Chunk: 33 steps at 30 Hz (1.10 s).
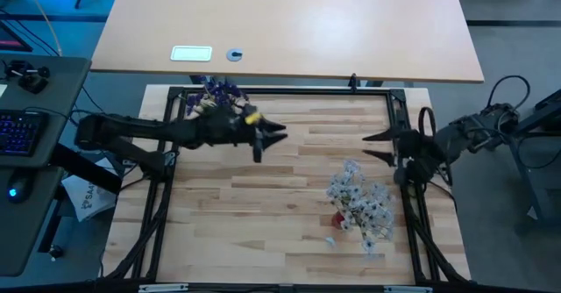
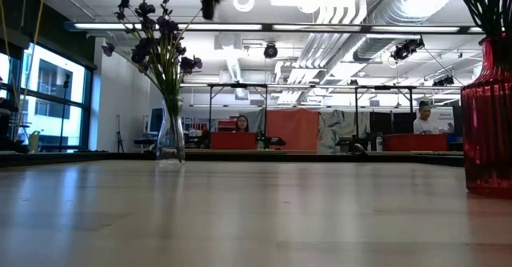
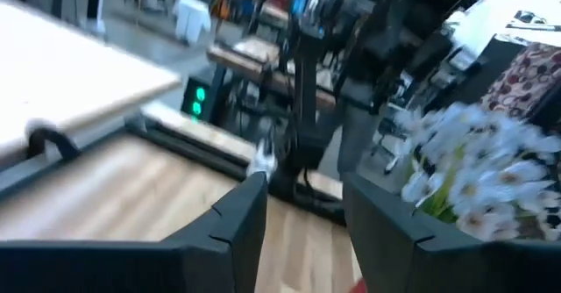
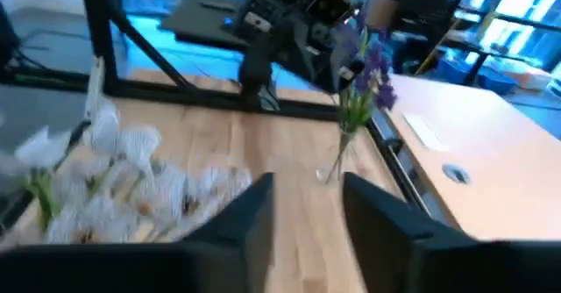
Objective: Sort flowers into vase by color
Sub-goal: Return to Home Position
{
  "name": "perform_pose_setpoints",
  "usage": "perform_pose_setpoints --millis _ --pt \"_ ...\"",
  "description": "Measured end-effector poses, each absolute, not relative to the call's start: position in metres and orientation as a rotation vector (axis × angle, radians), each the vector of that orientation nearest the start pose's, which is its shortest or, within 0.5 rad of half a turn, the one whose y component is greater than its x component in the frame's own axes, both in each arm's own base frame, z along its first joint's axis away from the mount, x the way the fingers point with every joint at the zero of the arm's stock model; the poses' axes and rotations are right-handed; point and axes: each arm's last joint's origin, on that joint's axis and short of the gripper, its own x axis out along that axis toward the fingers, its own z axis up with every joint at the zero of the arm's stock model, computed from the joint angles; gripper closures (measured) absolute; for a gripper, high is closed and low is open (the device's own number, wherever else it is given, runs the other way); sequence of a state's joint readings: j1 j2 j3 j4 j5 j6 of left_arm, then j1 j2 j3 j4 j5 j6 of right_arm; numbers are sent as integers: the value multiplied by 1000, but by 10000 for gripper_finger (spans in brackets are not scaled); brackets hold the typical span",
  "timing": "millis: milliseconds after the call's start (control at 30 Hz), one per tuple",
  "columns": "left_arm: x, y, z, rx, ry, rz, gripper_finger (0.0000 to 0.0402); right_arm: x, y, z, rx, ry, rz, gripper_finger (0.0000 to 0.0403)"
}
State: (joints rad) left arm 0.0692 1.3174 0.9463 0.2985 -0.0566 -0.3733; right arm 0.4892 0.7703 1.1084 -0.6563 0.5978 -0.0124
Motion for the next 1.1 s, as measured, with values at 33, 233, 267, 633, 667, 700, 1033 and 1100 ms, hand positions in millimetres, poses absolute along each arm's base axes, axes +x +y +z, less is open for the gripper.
perform_pose_setpoints --millis 33,233,267,633,667,700,1033,1100 --pt "292 23 326 -350 33 139 269 124 45 398 -170 264 -87 310" --pt "258 23 354 -212 -13 158 362 136 31 404 -81 218 49 385" --pt "255 23 356 -194 -17 171 381 138 28 405 -78 207 50 386" --pt "243 -13 281 -286 -38 160 401 142 -10 398 36 172 31 401" --pt "237 -17 270 -304 -59 166 401 141 -12 392 60 182 23 401" --pt "231 -20 260 -320 -79 172 401 139 -13 386 84 196 15 402" --pt "177 -20 208 -394 -156 213 401 108 -12 353 307 94 -53 402" --pt "169 -18 200 -388 -149 218 401 103 -12 351 326 56 -86 402"
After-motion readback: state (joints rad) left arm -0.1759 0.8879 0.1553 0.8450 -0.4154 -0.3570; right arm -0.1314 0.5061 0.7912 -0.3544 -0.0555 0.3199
